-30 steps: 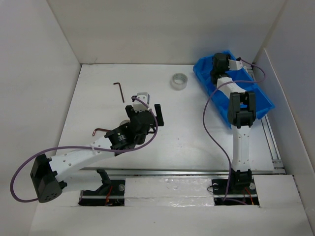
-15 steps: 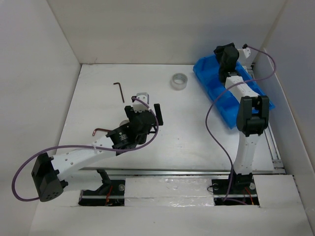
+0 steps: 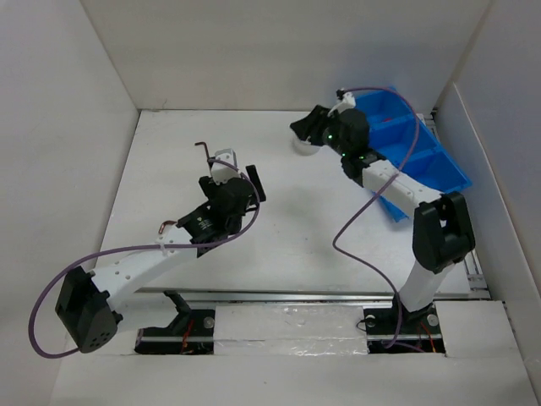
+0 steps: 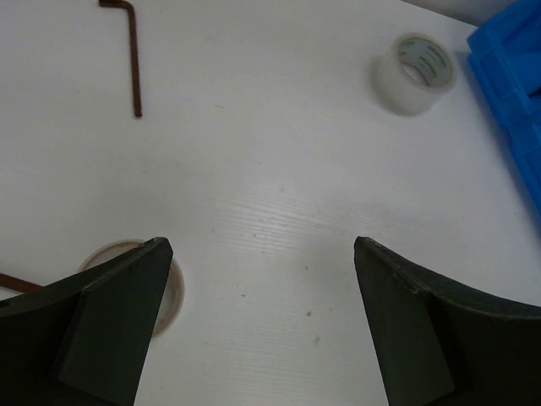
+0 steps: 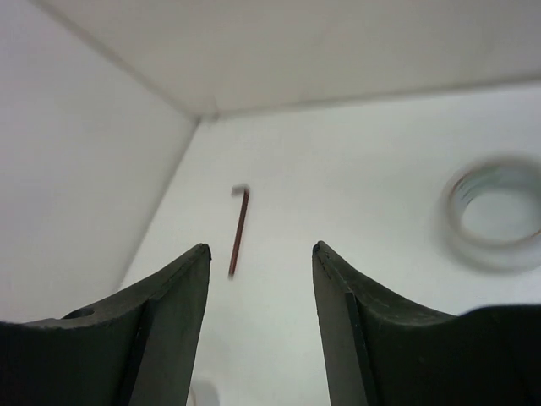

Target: Sort the tools into containers

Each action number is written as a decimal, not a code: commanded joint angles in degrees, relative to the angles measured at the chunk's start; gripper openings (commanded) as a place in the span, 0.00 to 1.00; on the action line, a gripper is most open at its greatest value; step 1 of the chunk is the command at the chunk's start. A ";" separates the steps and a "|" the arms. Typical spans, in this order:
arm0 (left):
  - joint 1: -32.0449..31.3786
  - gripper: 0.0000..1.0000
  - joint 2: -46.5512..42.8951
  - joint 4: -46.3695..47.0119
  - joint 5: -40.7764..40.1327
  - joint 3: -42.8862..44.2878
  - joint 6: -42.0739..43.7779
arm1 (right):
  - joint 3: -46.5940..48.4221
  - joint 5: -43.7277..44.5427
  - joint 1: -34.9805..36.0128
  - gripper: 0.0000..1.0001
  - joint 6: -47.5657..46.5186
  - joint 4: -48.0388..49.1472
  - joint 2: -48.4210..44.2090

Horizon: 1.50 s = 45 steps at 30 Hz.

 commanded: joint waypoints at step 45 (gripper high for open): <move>5.21 0.88 -18.72 8.21 4.32 -10.47 -3.23 | 58.62 19.39 4.63 0.72 -35.78 -46.07 47.99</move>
